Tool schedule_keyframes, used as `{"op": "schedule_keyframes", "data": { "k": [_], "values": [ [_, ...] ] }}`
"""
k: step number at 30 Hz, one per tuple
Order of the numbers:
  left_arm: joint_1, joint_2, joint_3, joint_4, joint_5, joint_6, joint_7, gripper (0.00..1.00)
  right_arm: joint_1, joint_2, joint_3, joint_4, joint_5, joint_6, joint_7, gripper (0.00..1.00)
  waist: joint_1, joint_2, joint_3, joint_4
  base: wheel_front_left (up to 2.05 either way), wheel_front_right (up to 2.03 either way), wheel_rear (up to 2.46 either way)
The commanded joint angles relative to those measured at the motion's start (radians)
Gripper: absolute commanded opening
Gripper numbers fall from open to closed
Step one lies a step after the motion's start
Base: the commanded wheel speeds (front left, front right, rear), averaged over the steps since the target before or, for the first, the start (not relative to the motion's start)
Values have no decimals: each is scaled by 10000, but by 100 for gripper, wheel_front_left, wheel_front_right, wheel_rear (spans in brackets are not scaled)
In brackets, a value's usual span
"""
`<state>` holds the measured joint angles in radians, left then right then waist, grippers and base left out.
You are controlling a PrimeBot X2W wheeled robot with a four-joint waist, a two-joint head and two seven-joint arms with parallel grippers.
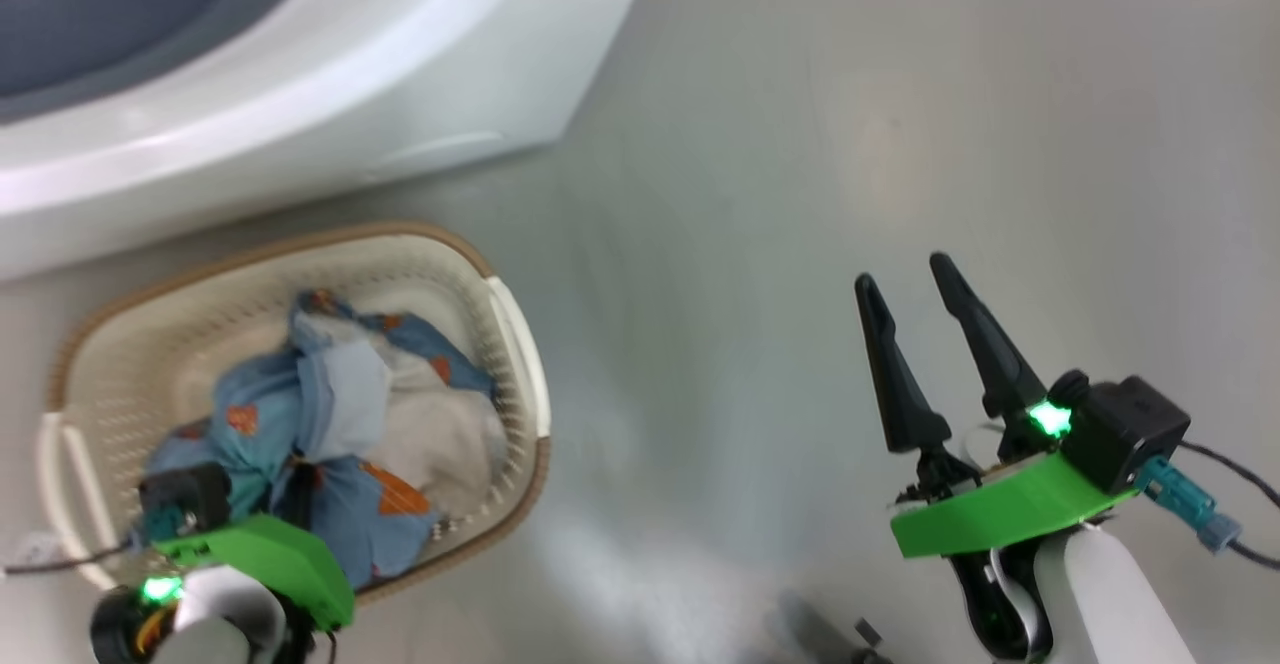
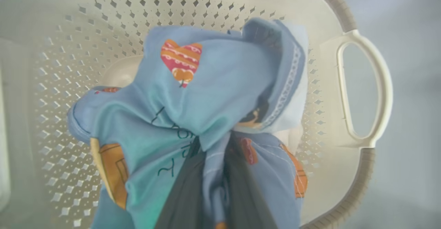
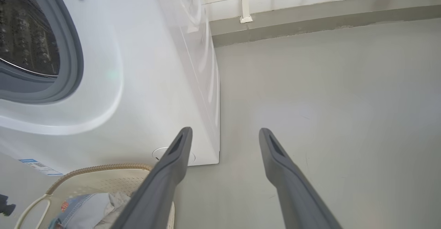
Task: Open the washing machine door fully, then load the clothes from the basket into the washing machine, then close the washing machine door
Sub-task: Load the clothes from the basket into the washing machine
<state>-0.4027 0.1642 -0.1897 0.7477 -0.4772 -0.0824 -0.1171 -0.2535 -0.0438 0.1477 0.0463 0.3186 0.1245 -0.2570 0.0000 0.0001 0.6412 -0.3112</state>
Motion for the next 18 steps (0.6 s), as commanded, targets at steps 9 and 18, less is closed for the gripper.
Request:
{"op": "schedule_keyframes", "data": {
  "k": [9, 18],
  "values": [
    [1616, -395, 93, -777, -274, 176, -670, 0, 1223, -64, -115, 20, -593, 62, -48, 100, 0, -1, -2806, 1476, 0, 0, 0],
    [2875, -671, -57, -1741, -328, 398, -1076, 0, 2183, -64, -286, 160, -919, 62, -48, 100, 0, -1, -4162, 1887, 0, 0, 0]
  ]
}}
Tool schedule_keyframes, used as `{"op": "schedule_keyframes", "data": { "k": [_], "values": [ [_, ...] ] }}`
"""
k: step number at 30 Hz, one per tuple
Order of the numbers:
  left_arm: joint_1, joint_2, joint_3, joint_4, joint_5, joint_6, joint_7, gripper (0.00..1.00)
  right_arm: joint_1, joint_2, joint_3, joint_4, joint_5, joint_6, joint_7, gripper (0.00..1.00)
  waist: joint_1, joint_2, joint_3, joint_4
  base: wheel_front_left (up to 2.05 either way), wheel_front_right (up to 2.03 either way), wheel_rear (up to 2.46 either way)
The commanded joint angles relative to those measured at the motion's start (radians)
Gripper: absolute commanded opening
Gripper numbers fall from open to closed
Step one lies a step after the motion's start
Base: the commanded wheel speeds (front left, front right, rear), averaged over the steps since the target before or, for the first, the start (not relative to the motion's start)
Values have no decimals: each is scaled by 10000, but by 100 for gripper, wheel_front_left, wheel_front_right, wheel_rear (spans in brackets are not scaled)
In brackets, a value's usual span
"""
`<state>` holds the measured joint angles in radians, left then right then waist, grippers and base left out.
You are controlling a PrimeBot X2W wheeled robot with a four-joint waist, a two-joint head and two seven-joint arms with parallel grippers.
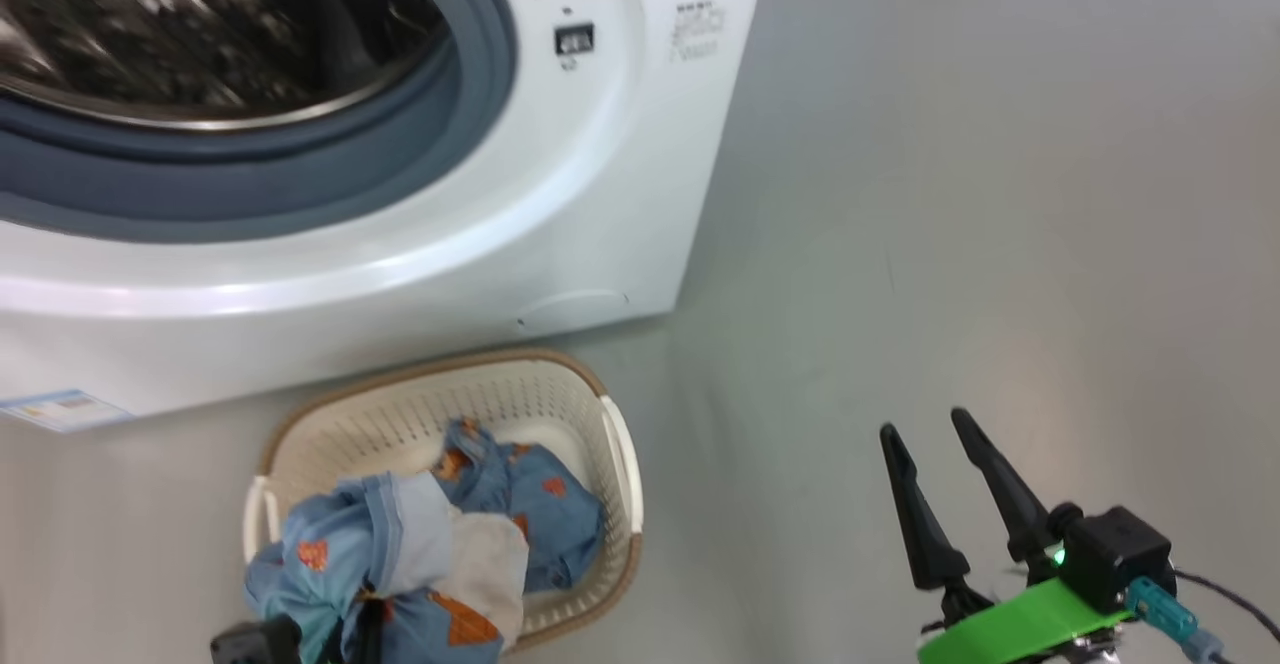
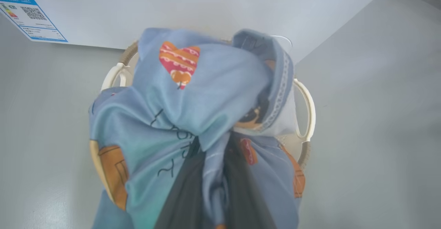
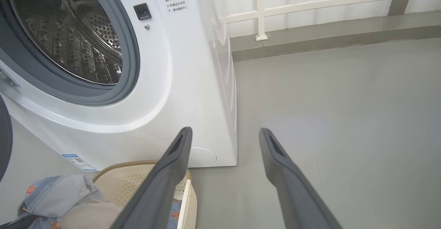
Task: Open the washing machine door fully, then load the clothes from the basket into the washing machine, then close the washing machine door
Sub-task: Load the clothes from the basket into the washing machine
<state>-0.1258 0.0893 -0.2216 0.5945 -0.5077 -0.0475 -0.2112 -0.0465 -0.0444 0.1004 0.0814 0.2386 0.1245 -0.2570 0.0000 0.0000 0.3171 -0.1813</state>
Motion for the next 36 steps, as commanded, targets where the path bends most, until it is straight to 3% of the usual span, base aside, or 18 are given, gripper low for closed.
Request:
{"op": "schedule_keyframes", "data": {
  "k": [1, 18, 36],
  "values": [
    [240, 66, 261, -329, -20, 76, -179, 0, 198, -58, 167, -184, -168, 62, -48, 100, 0, 0, -1051, 623, 0, 0, 0],
    [2269, -204, 263, -3027, 679, 654, -500, 0, 1504, -392, -107, -258, -446, 62, -48, 100, 0, 0, -2954, 1126, 0, 0, 0],
    [3297, -375, 442, -5030, 1272, 866, -505, 0, 2151, -438, -427, -197, -641, 62, -48, 100, 0, 0, -3818, 1306, 0, 0, 0]
  ]
}}
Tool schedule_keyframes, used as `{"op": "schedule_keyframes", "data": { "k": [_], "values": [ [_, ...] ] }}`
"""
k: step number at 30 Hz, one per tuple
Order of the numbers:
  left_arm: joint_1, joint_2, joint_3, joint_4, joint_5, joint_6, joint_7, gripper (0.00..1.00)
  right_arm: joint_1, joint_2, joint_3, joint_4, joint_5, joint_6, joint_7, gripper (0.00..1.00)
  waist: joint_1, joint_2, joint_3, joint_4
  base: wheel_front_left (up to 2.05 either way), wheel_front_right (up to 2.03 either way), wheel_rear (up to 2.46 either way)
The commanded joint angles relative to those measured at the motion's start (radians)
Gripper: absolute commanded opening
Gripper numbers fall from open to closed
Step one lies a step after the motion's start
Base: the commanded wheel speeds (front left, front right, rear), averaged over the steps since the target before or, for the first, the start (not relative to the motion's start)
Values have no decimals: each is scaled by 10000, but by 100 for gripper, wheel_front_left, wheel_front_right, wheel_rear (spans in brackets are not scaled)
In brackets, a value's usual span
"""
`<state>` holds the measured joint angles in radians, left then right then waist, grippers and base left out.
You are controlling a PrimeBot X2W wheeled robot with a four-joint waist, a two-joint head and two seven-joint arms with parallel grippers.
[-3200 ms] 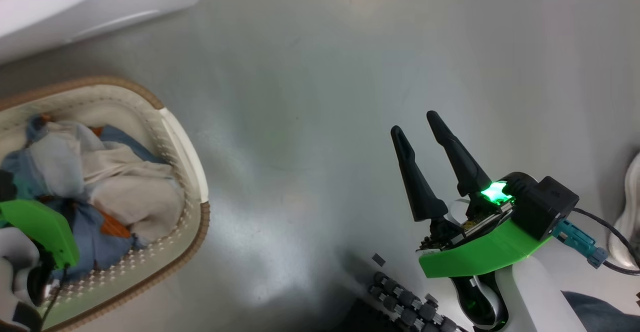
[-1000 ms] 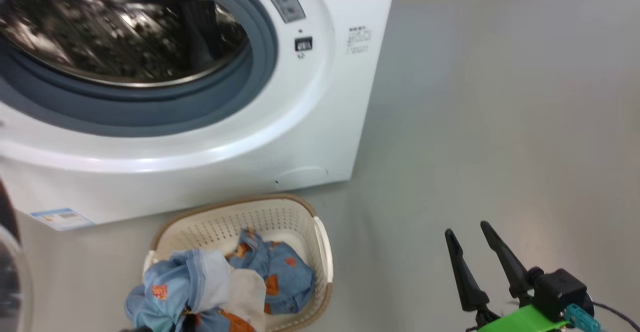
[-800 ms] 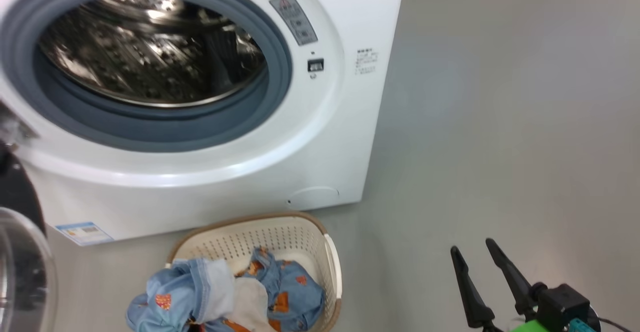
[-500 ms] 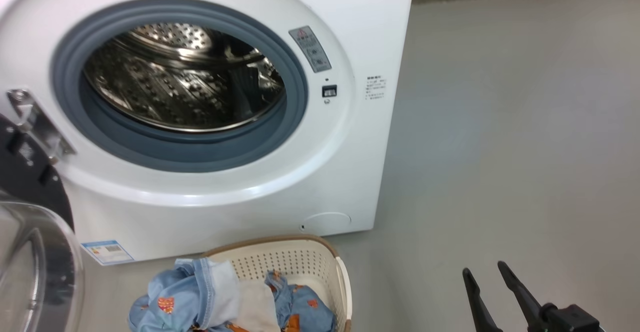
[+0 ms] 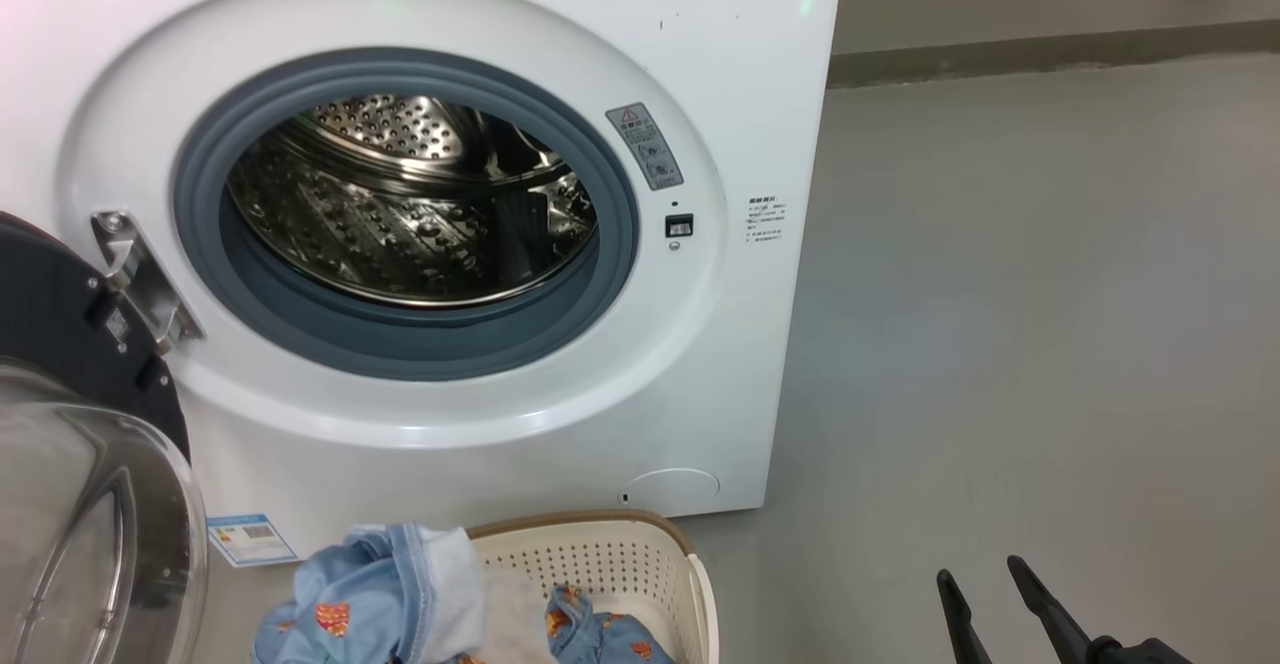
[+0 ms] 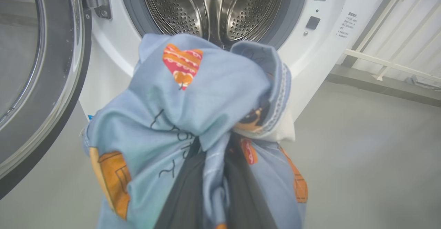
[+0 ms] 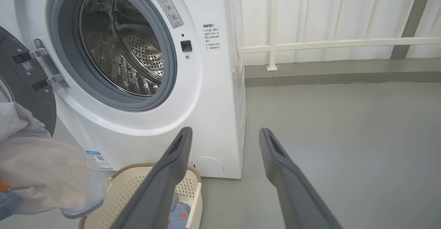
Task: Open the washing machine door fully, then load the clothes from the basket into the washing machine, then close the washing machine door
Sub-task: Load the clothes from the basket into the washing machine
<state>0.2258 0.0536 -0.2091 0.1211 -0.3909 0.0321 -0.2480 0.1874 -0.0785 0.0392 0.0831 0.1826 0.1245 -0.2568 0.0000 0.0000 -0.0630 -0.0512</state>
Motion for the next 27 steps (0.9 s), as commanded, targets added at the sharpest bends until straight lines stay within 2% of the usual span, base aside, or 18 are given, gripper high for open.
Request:
{"op": "schedule_keyframes", "data": {
  "k": [1, 13, 27],
  "values": [
    [-191, -20, 307, -317, 113, 80, -136, 0, -173, -92, 187, -211, -84, 62, -49, 100, 0, 0, -45, 2, 0, 0, 0],
    [-188, -30, 326, -274, 164, 133, -137, 0, -149, -86, 348, -224, -62, 62, -49, 100, 0, 0, -36, -199, 0, 0, 0],
    [-2274, 105, 651, 592, 116, -43, -118, 0, -596, 159, 470, -328, -69, 62, -49, 100, 0, 0, 1181, -1096, 0, 0, 0]
  ]
}}
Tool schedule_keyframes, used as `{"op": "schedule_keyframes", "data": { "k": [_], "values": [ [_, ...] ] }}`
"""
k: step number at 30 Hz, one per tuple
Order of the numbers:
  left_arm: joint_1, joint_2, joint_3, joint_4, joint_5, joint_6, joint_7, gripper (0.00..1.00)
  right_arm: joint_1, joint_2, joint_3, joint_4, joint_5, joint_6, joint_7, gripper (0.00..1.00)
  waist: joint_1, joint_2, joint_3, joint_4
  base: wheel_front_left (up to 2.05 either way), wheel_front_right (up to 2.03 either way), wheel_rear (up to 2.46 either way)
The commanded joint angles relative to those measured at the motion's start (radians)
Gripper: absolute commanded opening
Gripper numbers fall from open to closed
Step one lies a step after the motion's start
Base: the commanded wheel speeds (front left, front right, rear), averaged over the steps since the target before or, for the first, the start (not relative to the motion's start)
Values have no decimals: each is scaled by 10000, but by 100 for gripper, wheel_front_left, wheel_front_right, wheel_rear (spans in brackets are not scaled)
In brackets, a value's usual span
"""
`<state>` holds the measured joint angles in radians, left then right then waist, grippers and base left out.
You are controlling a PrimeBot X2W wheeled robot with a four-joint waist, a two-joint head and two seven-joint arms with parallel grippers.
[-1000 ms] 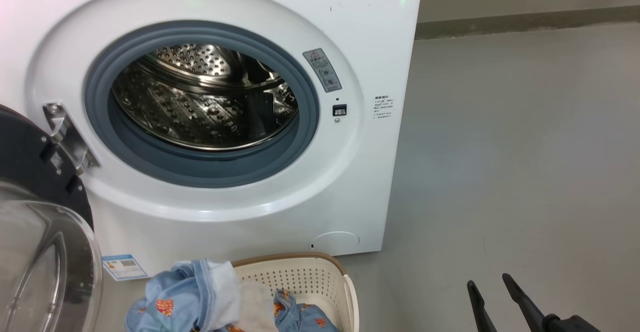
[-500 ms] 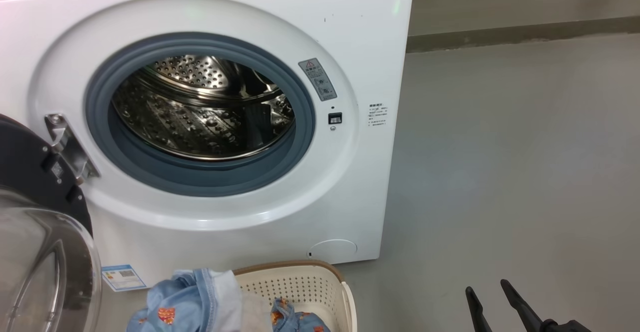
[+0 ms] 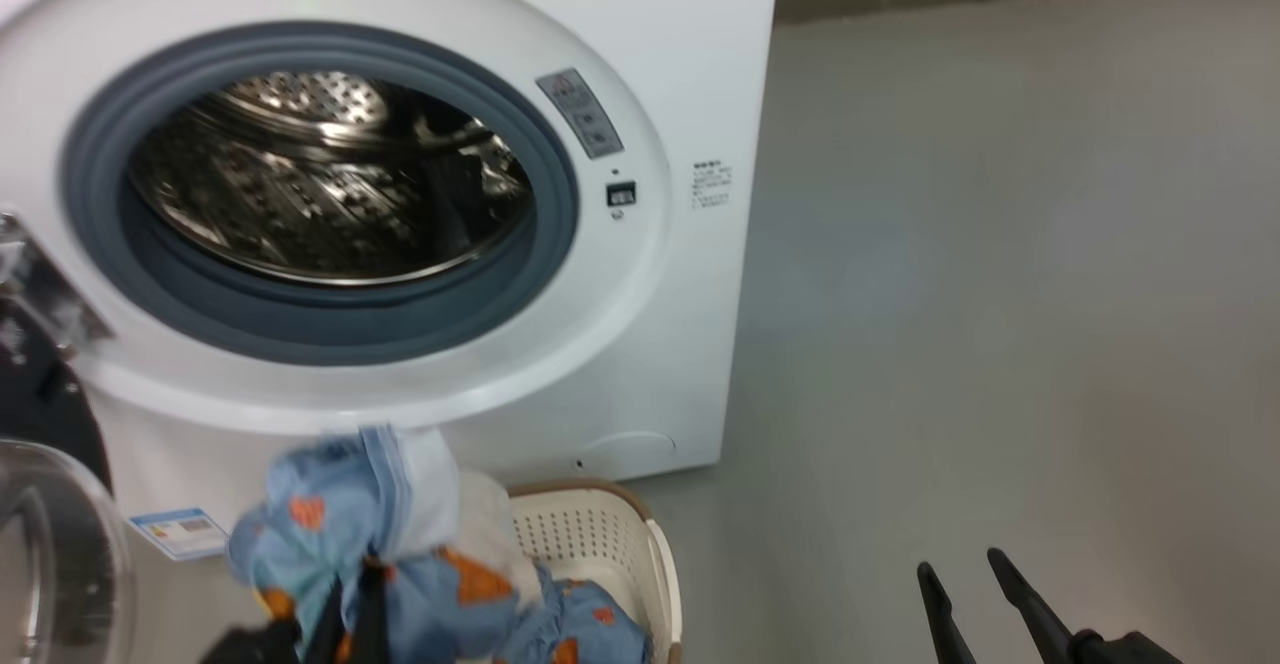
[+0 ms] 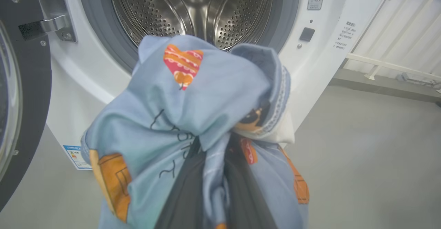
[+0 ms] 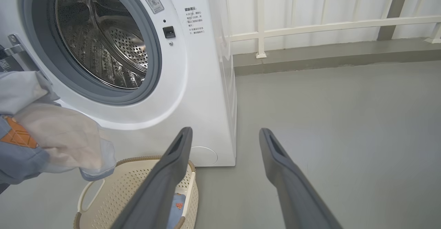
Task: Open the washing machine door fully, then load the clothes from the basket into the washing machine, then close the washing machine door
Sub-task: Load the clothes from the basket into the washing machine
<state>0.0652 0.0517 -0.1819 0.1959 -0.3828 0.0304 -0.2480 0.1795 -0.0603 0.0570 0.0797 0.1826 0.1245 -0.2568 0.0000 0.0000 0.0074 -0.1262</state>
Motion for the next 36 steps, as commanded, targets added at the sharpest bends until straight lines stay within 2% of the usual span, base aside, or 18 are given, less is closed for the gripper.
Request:
{"op": "schedule_keyframes", "data": {
  "k": [1, 13, 25, 36],
  "values": [
    [-912, 167, 440, -106, 12, -21, -96, 0, -587, 3, 301, -305, -61, 62, -49, 100, 0, 0, 632, -419, 0, 0, 0],
    [-4247, 1528, 1176, 1025, 180, -80, 279, 0, -1693, 97, 968, -355, 480, 62, -49, 100, 0, 0, 2304, -1441, 0, 0, 0],
    [-7631, 2942, 1643, 3506, 330, -245, 410, 0, -2349, 99, 1796, -324, 1076, 62, -49, 100, 0, 0, 3621, -2709, 0, 0, 0],
    [-10507, 4221, 1761, 5692, 690, -329, 114, 0, -2723, 100, 2462, -463, 1331, 62, -49, 100, 0, 0, 5237, -3418, 0, 0, 0]
  ]
}}
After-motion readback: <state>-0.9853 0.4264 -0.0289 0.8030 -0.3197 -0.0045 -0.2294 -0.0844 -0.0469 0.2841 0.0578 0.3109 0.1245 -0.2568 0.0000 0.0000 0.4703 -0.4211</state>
